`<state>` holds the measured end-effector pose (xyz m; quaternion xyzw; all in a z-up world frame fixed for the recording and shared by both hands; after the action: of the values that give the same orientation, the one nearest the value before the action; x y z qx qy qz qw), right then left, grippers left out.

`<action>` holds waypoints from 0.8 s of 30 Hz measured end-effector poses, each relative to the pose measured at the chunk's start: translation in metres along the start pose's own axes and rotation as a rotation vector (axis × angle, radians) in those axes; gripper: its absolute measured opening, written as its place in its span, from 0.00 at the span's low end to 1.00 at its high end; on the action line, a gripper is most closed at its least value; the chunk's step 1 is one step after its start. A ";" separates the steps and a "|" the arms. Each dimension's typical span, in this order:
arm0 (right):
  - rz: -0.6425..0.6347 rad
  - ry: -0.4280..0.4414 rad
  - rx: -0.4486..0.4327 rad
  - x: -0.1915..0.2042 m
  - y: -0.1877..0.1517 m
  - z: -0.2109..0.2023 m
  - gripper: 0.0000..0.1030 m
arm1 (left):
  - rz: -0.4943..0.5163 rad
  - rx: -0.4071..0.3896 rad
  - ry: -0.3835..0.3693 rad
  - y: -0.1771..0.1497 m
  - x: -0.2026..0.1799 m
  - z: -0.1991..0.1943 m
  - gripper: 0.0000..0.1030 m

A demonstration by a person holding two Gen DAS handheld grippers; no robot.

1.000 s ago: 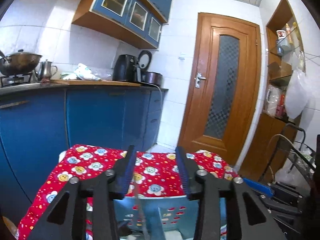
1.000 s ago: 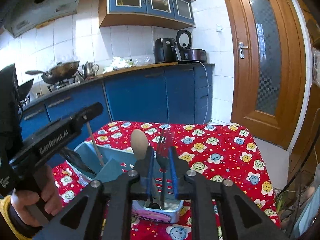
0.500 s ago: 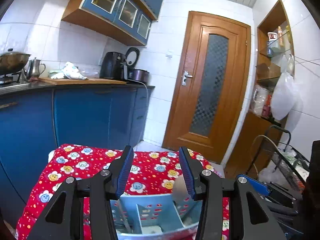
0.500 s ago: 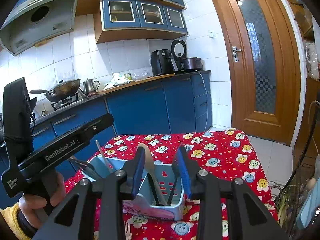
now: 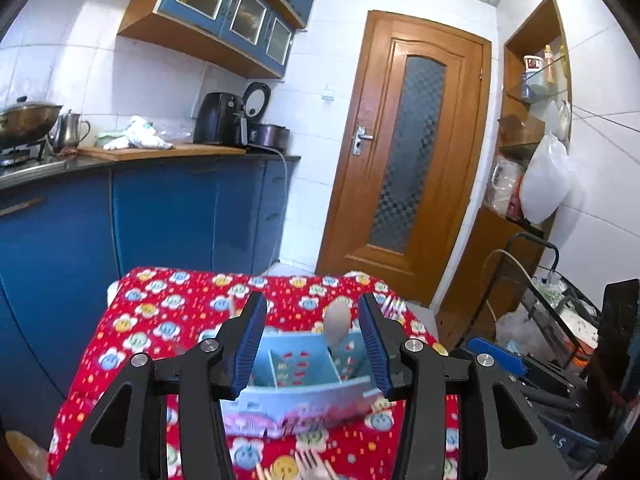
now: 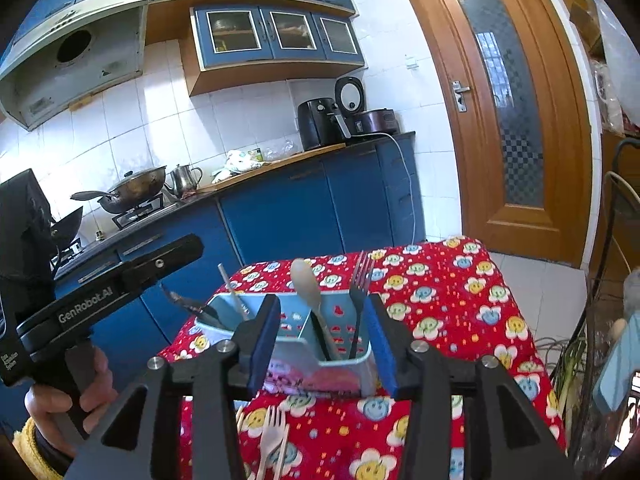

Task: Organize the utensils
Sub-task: 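Withdraw both open tools from the caddy toward the remaining utensils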

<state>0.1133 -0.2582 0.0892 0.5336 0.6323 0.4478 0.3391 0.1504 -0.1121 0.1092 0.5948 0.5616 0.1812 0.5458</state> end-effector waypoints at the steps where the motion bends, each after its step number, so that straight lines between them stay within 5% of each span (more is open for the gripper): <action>1: 0.004 0.001 0.005 0.001 -0.003 -0.003 0.46 | 0.000 0.006 0.004 -0.003 0.002 -0.004 0.48; 24: 0.116 0.028 0.177 0.012 -0.086 -0.024 0.57 | -0.065 0.311 0.159 -0.092 0.069 -0.028 0.49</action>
<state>0.0572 -0.2534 0.0192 0.5908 0.6422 0.4165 0.2552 0.1047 -0.0611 0.0129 0.6375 0.6430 0.1210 0.4067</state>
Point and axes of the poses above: each gripper's, at about its wrist camera, not at the fingertips, and z roughly the way its jaws point, x to its left, y to its top, the point moved 5 cm from there along z, roughly the way its jaws point, and after that the axes turned 13 degrees about -z, right-handed, at the moved point
